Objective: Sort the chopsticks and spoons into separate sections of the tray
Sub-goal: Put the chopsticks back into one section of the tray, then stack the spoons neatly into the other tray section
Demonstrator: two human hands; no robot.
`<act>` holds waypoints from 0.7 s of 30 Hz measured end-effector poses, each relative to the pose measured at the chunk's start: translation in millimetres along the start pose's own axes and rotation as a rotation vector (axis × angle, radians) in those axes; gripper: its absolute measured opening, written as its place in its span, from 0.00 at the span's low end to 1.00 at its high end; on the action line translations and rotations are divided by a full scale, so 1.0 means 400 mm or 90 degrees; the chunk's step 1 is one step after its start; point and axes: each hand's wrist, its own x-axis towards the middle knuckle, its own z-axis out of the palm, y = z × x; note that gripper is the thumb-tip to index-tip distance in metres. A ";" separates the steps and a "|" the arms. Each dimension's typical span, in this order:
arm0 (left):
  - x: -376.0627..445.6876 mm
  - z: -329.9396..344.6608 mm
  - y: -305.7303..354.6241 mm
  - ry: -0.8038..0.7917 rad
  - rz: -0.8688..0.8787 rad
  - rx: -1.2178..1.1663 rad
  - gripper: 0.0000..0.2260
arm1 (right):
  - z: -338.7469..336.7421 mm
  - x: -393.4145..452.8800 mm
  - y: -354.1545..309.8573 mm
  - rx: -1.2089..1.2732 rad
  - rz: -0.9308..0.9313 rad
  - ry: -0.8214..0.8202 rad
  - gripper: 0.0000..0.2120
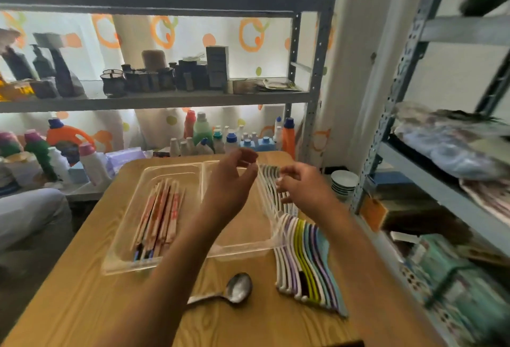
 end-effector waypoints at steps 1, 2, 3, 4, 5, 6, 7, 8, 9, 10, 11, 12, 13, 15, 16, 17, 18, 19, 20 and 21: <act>-0.015 0.026 0.015 -0.012 0.012 -0.009 0.07 | -0.016 -0.020 0.028 0.013 0.019 0.021 0.14; -0.027 0.047 0.027 -0.023 0.021 -0.018 0.07 | -0.026 -0.038 0.051 0.023 0.032 0.040 0.13; -0.040 0.068 0.038 -0.034 0.025 -0.028 0.07 | -0.035 -0.055 0.074 0.030 0.041 0.061 0.12; -0.051 0.086 0.046 -0.042 0.026 -0.037 0.07 | -0.044 -0.072 0.095 0.026 0.046 0.084 0.12; -0.060 0.101 0.053 -0.047 0.024 -0.047 0.07 | -0.051 -0.085 0.116 0.011 0.050 0.110 0.11; -0.071 0.118 0.057 -0.051 0.021 -0.057 0.06 | -0.058 -0.100 0.139 -0.017 0.058 0.138 0.11; -0.082 0.131 0.060 -0.054 0.017 -0.066 0.05 | -0.063 -0.111 0.163 -0.050 0.071 0.160 0.10; -0.095 0.144 0.061 -0.059 0.013 -0.072 0.06 | -0.065 -0.122 0.186 -0.083 0.096 0.170 0.10; -0.107 0.156 0.060 -0.066 0.010 -0.076 0.07 | -0.066 -0.133 0.208 -0.108 0.127 0.168 0.09; -0.117 0.167 0.059 -0.072 0.006 -0.079 0.07 | -0.064 -0.141 0.228 -0.134 0.159 0.159 0.08; -0.128 0.176 0.056 -0.077 0.001 -0.082 0.07 | -0.062 -0.150 0.248 -0.164 0.184 0.149 0.07; -0.137 0.183 0.053 -0.081 -0.005 -0.086 0.08 | -0.058 -0.157 0.263 -0.195 0.202 0.137 0.07; -0.144 0.188 0.051 -0.085 -0.009 -0.087 0.08 | -0.055 -0.163 0.275 -0.218 0.214 0.125 0.09; -0.152 0.191 0.048 -0.090 -0.016 -0.092 0.07 | -0.049 -0.170 0.286 -0.233 0.230 0.096 0.15; -0.153 0.191 0.047 -0.088 -0.015 -0.097 0.07 | -0.045 -0.170 0.288 -0.236 0.234 0.080 0.17; -0.153 0.189 0.047 -0.086 -0.015 -0.102 0.07 | -0.040 -0.170 0.290 -0.242 0.237 0.067 0.18; -0.153 0.186 0.047 -0.084 -0.017 -0.106 0.07 | -0.037 -0.170 0.290 -0.253 0.238 0.058 0.20; -0.152 0.181 0.047 -0.084 -0.019 -0.110 0.07 | -0.035 -0.169 0.290 -0.263 0.239 0.053 0.22; -0.150 0.177 0.046 -0.085 -0.020 -0.115 0.07 | -0.033 -0.170 0.289 -0.270 0.237 0.048 0.24; -0.149 0.171 0.043 -0.086 -0.018 -0.122 0.07 | -0.034 -0.169 0.289 -0.269 0.235 0.044 0.26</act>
